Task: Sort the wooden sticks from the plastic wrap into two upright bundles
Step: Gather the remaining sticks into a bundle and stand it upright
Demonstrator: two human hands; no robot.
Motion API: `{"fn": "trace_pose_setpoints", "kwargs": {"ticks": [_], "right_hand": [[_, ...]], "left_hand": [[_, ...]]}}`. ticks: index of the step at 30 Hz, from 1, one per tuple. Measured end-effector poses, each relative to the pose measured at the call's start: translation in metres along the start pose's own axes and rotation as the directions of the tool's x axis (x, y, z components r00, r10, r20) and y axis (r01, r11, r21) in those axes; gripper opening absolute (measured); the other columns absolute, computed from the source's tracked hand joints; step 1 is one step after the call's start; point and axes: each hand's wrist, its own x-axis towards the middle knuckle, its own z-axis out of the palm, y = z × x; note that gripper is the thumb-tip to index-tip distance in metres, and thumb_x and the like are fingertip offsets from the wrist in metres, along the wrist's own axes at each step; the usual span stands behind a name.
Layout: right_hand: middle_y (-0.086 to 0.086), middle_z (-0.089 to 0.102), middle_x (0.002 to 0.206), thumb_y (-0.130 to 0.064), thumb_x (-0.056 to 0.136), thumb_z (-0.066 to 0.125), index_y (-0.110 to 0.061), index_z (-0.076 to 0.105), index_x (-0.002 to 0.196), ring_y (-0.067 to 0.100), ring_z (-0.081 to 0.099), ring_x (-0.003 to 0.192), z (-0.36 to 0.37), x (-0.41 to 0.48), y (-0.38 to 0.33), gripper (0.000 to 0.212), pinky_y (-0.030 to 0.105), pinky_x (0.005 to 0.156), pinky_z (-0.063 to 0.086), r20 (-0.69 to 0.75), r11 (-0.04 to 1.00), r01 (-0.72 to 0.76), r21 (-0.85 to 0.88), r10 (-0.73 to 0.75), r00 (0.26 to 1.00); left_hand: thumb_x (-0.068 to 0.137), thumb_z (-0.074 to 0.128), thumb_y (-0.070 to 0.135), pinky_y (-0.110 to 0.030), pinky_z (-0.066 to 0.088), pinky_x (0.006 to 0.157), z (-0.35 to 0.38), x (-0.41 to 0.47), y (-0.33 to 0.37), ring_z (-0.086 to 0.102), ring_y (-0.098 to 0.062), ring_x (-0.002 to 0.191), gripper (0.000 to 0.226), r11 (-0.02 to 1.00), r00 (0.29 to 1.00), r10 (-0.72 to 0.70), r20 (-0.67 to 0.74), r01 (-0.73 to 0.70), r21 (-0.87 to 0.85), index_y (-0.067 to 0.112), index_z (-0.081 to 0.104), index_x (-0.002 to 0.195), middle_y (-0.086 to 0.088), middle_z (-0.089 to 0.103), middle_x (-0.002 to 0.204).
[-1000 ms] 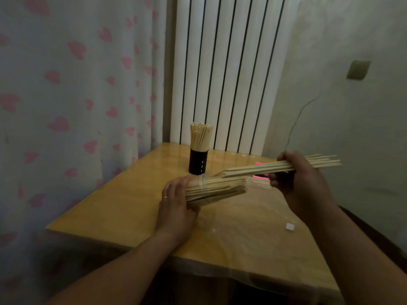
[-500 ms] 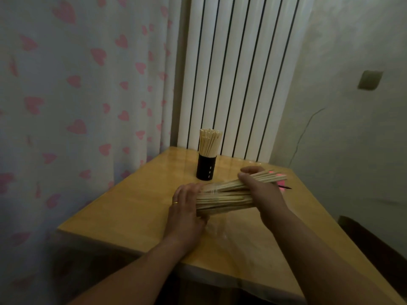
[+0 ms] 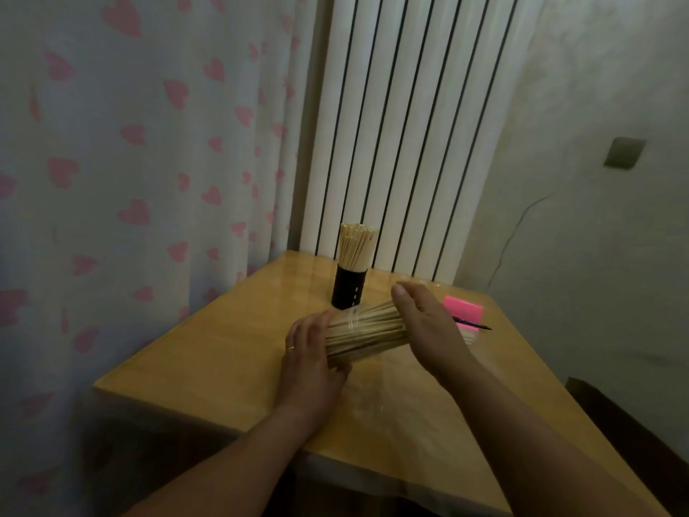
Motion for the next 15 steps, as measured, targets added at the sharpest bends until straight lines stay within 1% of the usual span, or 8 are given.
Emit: {"fn": "trace_pose_setpoints", "kwargs": {"ticks": [2,3,6,9,10,12,14,15], "right_hand": [[-0.001,0.063,0.133,-0.056,0.109,0.04,-0.022,0.054,0.147,0.016,0.061,0.117,0.0,0.004,-0.002,0.053,0.039,0.097,0.054,-0.014,0.999,-0.006,0.038,0.006,1.0],[-0.001,0.063,0.131,-0.056,0.109,0.039,-0.021,0.054,0.145,0.017,0.061,0.117,0.0,0.004,-0.003,0.053,0.04,0.096,0.054,-0.047,0.996,-0.018,0.082,0.022,0.999],[-0.003,0.066,0.11,-0.054,0.111,0.035,-0.02,0.063,0.122,0.013,0.063,0.101,-0.008,-0.002,0.002,0.046,0.033,0.076,0.048,-0.205,0.981,-0.031,0.192,0.071,0.976],[0.005,0.072,0.086,-0.049,0.113,0.036,-0.011,0.072,0.092,0.019,0.067,0.08,-0.029,-0.014,0.017,0.056,0.037,0.069,0.05,-0.303,0.987,-0.062,0.147,0.104,0.947],[0.008,0.073,0.076,-0.044,0.114,0.036,-0.007,0.073,0.08,0.022,0.067,0.069,-0.038,-0.019,0.022,0.062,0.034,0.065,0.051,-0.256,0.992,-0.062,0.106,0.087,0.963],[0.008,0.075,0.068,-0.036,0.115,0.035,-0.007,0.073,0.068,0.022,0.068,0.059,-0.051,-0.03,0.032,0.067,0.027,0.062,0.053,-0.04,0.996,-0.079,-0.047,0.077,0.996],[0.001,0.079,0.08,-0.037,0.114,0.038,-0.014,0.079,0.08,0.014,0.073,0.071,-0.052,-0.04,0.052,0.058,0.029,0.076,0.061,0.187,0.954,-0.094,-0.285,0.152,0.971],[-0.001,0.08,0.096,-0.04,0.113,0.041,-0.019,0.08,0.096,0.011,0.074,0.086,-0.05,-0.042,0.066,0.047,0.033,0.088,0.06,0.247,0.903,-0.077,-0.422,0.196,0.949]], "left_hand": [[0.082,0.085,0.024,-0.053,0.042,0.117,-0.001,0.0,0.0,0.026,-0.025,0.15,0.099,1.0,1.0,-0.011,-0.011,0.011,-0.005,0.04,0.024,0.158,0.012,0.027,0.157],[0.082,0.085,0.024,-0.053,0.042,0.117,-0.001,0.001,0.0,0.026,-0.025,0.15,0.1,1.0,1.0,-0.018,-0.014,0.018,-0.009,0.041,0.023,0.157,0.013,0.026,0.157],[0.083,0.085,0.024,-0.049,0.04,0.118,-0.001,0.001,0.0,0.026,-0.023,0.148,0.102,0.998,0.999,-0.046,-0.024,0.045,-0.042,0.047,0.018,0.156,0.012,0.025,0.158],[0.085,0.084,0.024,-0.047,0.037,0.118,-0.001,0.002,-0.001,0.023,-0.02,0.147,0.1,0.989,0.992,-0.121,-0.038,0.117,-0.094,0.044,0.02,0.159,0.007,0.025,0.16],[0.085,0.084,0.024,-0.047,0.036,0.119,-0.001,0.003,-0.001,0.022,-0.02,0.147,0.1,0.983,0.988,-0.15,-0.04,0.145,-0.11,0.041,0.021,0.161,0.006,0.025,0.162],[0.085,0.086,0.026,-0.047,0.035,0.12,-0.001,0.005,-0.001,0.023,-0.023,0.149,0.101,0.976,0.982,-0.185,-0.04,0.179,-0.126,0.04,0.021,0.162,0.004,0.025,0.163],[0.084,0.087,0.026,-0.049,0.035,0.121,-0.001,0.006,-0.002,0.025,-0.026,0.149,0.102,0.972,0.979,-0.201,-0.045,0.193,-0.132,0.039,0.023,0.162,0.001,0.027,0.163],[0.083,0.087,0.026,-0.049,0.035,0.121,0.0,0.007,-0.003,0.026,-0.027,0.148,0.102,0.97,0.977,-0.208,-0.046,0.2,-0.135,0.038,0.024,0.162,0.0,0.029,0.162]]}}
